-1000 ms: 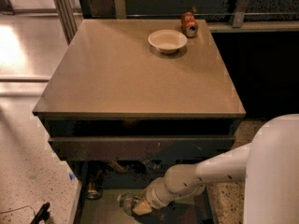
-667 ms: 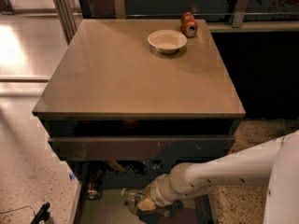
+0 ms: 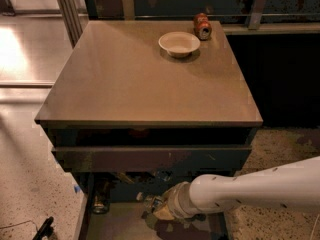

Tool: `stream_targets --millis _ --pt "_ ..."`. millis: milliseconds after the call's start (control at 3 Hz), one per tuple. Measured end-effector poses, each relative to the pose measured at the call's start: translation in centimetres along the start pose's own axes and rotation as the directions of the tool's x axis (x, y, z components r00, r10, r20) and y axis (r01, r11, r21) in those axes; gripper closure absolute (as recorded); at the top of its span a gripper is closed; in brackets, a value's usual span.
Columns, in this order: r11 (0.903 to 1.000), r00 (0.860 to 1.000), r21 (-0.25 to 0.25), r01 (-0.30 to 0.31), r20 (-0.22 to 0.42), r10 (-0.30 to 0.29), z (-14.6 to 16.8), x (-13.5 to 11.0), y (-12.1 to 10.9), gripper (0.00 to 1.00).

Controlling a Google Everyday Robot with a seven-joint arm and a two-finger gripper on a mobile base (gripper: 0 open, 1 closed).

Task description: Pick water bottle from middle drawer and place on counter

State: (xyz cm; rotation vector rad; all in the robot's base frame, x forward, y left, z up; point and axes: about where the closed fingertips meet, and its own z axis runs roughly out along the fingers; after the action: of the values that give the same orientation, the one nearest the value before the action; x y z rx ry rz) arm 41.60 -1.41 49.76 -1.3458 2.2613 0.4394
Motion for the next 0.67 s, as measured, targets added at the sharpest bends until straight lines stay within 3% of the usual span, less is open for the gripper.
stream_targets --millis 333,667 --pt "1.0 1.0 0.0 0.0 0.0 0.0 0.0 0.0 0.0 1.0" --pt "0.9972 1.0 0.073 -0.012 0.013 0.011 -3.8 0.6 -0.6 1.0"
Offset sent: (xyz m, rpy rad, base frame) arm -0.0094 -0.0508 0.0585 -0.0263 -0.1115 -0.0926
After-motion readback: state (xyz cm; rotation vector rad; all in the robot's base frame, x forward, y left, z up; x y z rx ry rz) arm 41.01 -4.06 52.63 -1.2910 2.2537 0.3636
